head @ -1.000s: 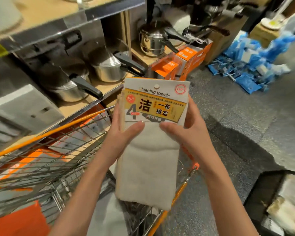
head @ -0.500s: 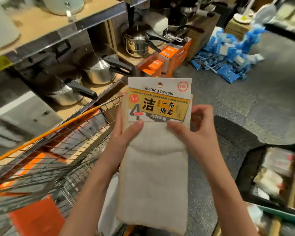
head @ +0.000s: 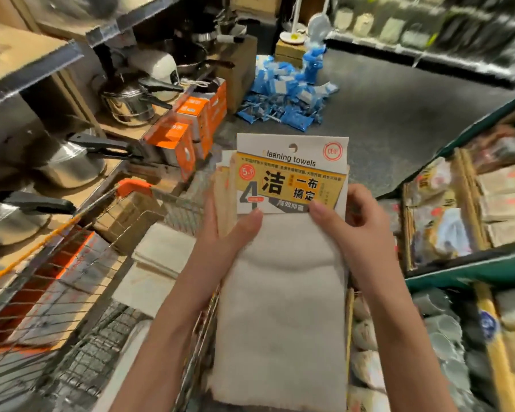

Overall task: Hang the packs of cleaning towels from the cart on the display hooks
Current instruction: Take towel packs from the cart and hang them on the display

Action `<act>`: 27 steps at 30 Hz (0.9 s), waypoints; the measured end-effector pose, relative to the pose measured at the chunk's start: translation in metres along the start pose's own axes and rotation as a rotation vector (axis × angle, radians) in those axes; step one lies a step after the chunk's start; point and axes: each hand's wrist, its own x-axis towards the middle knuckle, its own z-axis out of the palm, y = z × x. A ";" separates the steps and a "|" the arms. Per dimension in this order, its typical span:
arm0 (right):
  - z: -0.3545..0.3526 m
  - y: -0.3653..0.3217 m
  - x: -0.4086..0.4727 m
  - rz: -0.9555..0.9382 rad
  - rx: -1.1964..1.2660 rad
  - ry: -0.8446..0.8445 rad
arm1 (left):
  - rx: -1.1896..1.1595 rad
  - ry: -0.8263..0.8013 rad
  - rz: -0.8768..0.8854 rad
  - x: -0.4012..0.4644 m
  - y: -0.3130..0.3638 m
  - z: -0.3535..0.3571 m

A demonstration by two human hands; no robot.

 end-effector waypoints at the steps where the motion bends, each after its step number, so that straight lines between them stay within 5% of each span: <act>1: -0.019 -0.002 -0.009 -0.009 0.016 0.052 | 0.041 -0.035 0.024 -0.002 0.002 0.019; 11: -0.204 -0.023 -0.144 -0.105 -0.034 0.486 | -0.056 -0.389 0.148 -0.094 0.017 0.219; 27: -0.409 -0.046 -0.438 -0.108 0.013 1.188 | -0.174 -1.114 -0.130 -0.317 0.003 0.472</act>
